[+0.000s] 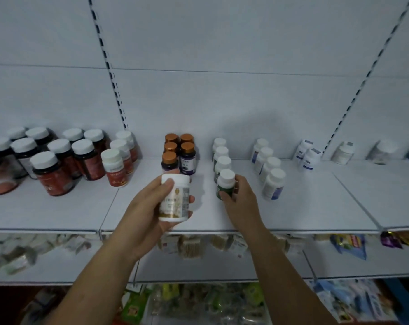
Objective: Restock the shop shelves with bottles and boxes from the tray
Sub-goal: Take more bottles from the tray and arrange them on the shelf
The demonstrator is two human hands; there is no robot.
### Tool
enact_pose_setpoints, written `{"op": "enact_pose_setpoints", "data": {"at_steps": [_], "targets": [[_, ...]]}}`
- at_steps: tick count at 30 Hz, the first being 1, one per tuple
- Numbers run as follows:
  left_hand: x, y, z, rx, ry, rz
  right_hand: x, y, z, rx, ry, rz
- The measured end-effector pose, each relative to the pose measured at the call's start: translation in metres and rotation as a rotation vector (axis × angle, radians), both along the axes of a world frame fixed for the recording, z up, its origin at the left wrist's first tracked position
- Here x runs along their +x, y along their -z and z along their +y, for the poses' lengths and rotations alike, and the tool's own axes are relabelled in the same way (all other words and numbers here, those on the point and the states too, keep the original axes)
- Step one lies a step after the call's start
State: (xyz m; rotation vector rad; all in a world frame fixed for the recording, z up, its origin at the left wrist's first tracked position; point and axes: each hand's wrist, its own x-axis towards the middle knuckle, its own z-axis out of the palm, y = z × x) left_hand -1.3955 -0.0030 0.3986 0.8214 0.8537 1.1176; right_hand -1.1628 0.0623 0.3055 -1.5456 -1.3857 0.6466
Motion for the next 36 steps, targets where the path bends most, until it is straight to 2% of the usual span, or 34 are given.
{"op": "enact_pose_setpoints", "data": {"at_steps": [4,9,12,18,26,36], "targets": [[0.01,0.001,0.002,0.004,-0.025,0.011,0.015,0.011,0.011,0.039,0.071,-0.054],[0.017,0.006,0.001,0.001,-0.036,0.038,0.014,0.009,0.03,0.034,0.152,0.006],[0.019,0.006,-0.001,0.007,-0.034,0.063,0.006,0.005,0.046,0.005,0.211,0.087],[0.013,0.002,-0.004,0.016,-0.069,0.077,0.001,-0.02,0.071,-0.026,0.285,0.414],[0.004,0.003,-0.007,0.027,-0.114,0.08,0.012,-0.02,0.104,-0.036,0.245,0.496],[0.003,0.002,-0.01,0.016,-0.143,0.091,0.009,-0.023,0.113,0.067,0.259,0.592]]}}
